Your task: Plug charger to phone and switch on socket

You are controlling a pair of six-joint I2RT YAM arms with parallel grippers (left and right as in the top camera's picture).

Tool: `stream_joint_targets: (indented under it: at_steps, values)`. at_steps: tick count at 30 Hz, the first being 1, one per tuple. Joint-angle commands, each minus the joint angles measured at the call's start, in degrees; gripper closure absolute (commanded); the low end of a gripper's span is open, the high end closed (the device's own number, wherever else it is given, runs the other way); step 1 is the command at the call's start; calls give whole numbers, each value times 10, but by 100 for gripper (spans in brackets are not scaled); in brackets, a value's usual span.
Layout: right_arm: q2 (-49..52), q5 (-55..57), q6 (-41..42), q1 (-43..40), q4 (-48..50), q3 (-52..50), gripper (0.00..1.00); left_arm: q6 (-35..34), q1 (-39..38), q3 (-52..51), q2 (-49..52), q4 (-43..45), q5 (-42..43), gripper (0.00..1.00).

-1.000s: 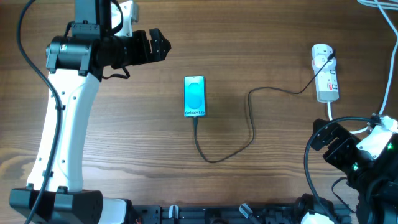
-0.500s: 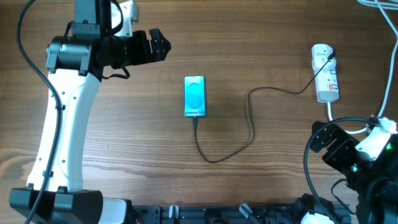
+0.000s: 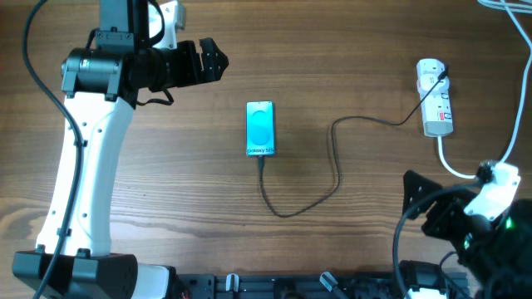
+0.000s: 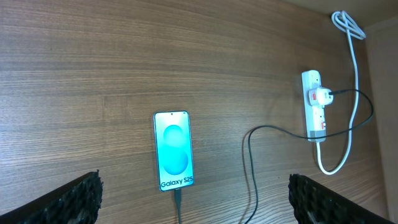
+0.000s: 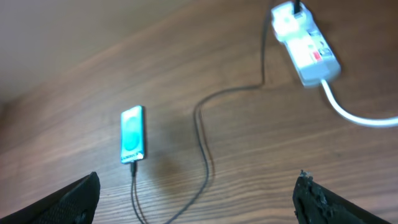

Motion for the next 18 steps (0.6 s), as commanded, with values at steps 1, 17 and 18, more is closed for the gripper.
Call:
stream_joint_targets:
  at_steps: [1, 17, 18]
  values:
    - [-53, 28, -12, 28, 20, -19, 0, 5, 3, -1, 3, 0, 0, 0]
    - [-244, 14, -12, 38, 269, -322, 0, 5, 3, -1, 3, 0, 0, 0]
    - [-249, 14, -12, 38, 283, -336, 0, 5, 2, -1, 3, 0, 0, 0]
